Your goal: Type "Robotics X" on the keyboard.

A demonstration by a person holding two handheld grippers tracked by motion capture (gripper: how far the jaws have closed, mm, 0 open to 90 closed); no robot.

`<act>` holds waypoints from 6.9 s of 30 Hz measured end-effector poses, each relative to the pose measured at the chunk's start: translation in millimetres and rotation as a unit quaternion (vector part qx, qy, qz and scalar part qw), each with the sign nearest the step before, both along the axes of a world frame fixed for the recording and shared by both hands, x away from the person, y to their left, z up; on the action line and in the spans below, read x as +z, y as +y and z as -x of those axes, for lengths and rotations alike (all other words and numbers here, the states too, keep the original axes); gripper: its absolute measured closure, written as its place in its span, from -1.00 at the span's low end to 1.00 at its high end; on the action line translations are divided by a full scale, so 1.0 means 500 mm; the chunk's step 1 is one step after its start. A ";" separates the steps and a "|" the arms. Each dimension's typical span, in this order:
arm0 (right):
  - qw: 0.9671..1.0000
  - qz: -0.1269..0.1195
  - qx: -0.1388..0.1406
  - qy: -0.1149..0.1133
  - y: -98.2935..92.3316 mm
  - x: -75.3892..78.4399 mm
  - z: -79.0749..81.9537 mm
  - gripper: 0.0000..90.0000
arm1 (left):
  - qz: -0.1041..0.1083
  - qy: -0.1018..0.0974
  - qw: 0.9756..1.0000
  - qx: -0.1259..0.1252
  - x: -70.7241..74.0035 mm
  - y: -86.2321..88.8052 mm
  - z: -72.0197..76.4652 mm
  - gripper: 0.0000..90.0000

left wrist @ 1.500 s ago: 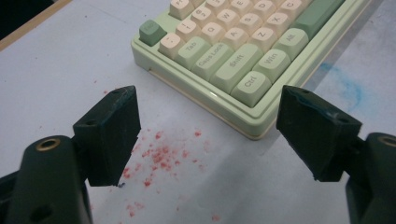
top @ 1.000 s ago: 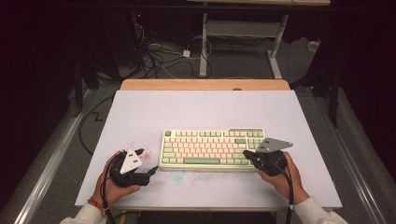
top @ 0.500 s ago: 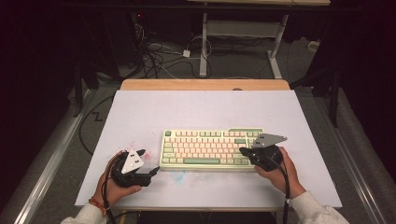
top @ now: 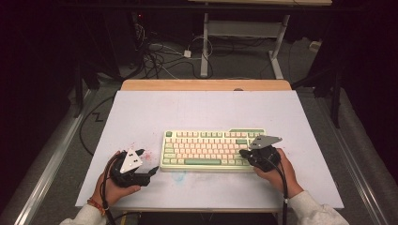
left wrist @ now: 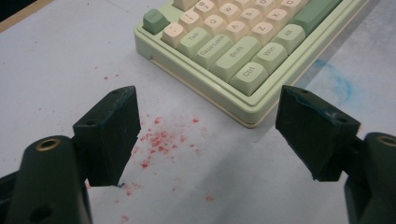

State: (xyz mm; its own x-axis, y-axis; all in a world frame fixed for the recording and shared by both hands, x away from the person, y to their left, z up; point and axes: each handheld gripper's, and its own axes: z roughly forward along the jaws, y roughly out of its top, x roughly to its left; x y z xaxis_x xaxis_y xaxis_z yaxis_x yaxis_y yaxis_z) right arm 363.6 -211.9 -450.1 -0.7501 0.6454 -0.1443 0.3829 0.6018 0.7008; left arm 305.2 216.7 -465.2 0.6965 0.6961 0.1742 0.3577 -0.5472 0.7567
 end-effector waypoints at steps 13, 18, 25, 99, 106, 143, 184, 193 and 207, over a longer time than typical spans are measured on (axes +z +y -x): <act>1.000 -0.007 -0.003 -0.002 -0.008 -0.015 0.003 1.00 | 0.025 0.015 1.000 0.001 0.027 0.046 0.006 0.56; 1.000 -0.005 -0.003 -0.004 -0.008 -0.015 0.004 1.00 | 0.029 0.033 0.999 -0.001 0.034 0.058 0.004 0.91; 1.000 -0.004 -0.004 -0.007 -0.007 -0.016 0.006 1.00 | 0.031 0.043 0.999 -0.002 0.047 0.057 0.004 0.95; 1.000 0.004 -0.007 -0.022 -0.002 -0.019 0.013 1.00 | -0.065 0.079 0.988 -0.119 0.038 -0.206 -0.133 0.94; 1.000 0.006 -0.007 -0.023 -0.002 -0.019 0.014 1.00 | -0.070 0.084 0.986 -0.122 0.034 -0.210 -0.134 0.93; 1.000 0.008 -0.006 -0.023 -0.002 -0.019 0.015 1.00 | -0.079 0.074 0.987 -0.120 0.032 -0.213 -0.130 0.92; 0.997 -0.040 -0.007 -0.060 -0.004 0.031 0.021 0.39 | -0.023 0.002 0.998 -0.065 0.055 -0.200 -0.122 -0.28; 0.994 -0.068 -0.032 -0.081 -0.003 0.034 0.019 -0.38 | -0.011 -0.006 0.998 -0.058 0.049 -0.201 -0.121 -0.63; 0.991 -0.086 -0.043 -0.092 0.012 0.028 0.014 -0.56 | 0.001 -0.013 0.997 -0.071 0.045 -0.201 -0.119 -0.60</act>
